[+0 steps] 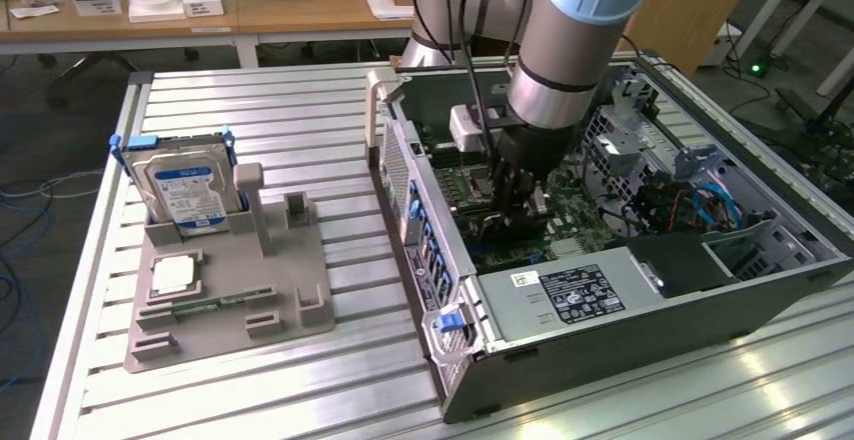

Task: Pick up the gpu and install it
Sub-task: 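Insert the gpu into the slot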

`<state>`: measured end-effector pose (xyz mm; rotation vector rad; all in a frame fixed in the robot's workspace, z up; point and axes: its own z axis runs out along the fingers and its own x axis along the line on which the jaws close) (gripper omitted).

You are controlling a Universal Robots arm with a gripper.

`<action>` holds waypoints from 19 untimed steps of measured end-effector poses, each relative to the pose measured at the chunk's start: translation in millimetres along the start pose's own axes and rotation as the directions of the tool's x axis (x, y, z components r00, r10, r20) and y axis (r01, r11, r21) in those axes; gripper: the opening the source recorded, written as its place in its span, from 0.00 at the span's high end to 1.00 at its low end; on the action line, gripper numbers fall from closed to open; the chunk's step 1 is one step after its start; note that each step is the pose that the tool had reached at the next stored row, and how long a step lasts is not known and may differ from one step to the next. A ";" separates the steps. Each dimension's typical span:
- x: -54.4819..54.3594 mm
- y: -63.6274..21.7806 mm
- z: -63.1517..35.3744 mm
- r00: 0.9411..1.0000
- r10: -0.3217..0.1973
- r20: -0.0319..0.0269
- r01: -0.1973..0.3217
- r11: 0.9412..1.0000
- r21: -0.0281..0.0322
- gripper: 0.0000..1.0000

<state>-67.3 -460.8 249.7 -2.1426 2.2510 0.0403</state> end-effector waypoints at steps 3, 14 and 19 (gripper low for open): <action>-0.5 0.0 -12.8 1.000 0.000 0.000 0.000 1.000 0.002 0.65; -1.0 -0.1 -24.5 1.000 0.000 0.000 0.000 1.000 0.004 0.79; -1.0 -0.1 -24.5 1.000 0.000 0.000 0.000 1.000 0.004 0.89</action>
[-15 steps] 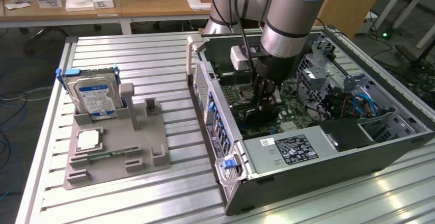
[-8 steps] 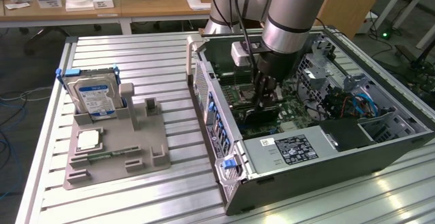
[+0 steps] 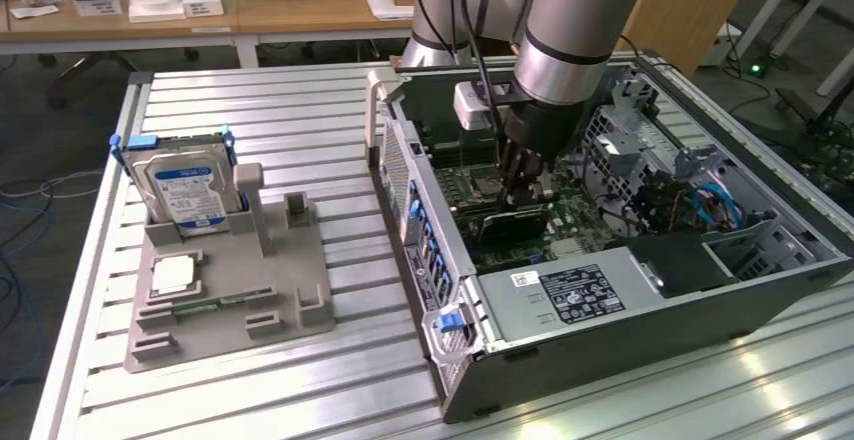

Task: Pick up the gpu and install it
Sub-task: 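Insert the gpu into the slot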

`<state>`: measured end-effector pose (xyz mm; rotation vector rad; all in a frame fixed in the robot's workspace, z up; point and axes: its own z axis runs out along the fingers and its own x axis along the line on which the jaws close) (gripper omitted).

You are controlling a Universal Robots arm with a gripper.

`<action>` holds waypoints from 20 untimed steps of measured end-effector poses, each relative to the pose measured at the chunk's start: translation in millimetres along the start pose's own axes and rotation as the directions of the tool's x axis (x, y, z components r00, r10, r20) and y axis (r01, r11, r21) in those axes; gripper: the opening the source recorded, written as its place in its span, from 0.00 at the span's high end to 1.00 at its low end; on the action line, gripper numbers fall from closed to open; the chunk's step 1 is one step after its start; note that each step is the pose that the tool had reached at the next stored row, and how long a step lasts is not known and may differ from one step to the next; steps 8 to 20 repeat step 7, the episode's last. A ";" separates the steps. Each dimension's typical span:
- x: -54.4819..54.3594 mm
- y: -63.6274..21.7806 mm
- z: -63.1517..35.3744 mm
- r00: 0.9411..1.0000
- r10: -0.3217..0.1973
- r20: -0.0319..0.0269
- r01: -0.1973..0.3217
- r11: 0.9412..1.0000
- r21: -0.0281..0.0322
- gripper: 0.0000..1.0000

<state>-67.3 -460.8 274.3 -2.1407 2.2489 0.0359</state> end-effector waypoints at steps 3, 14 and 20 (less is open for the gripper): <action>0.0 0.0 0.0 1.000 0.000 0.000 0.000 1.000 0.000 0.89; 0.0 0.0 0.0 1.000 0.000 0.000 0.000 1.000 0.000 0.89; 0.0 0.0 0.0 1.000 0.000 0.000 0.000 1.000 0.000 0.89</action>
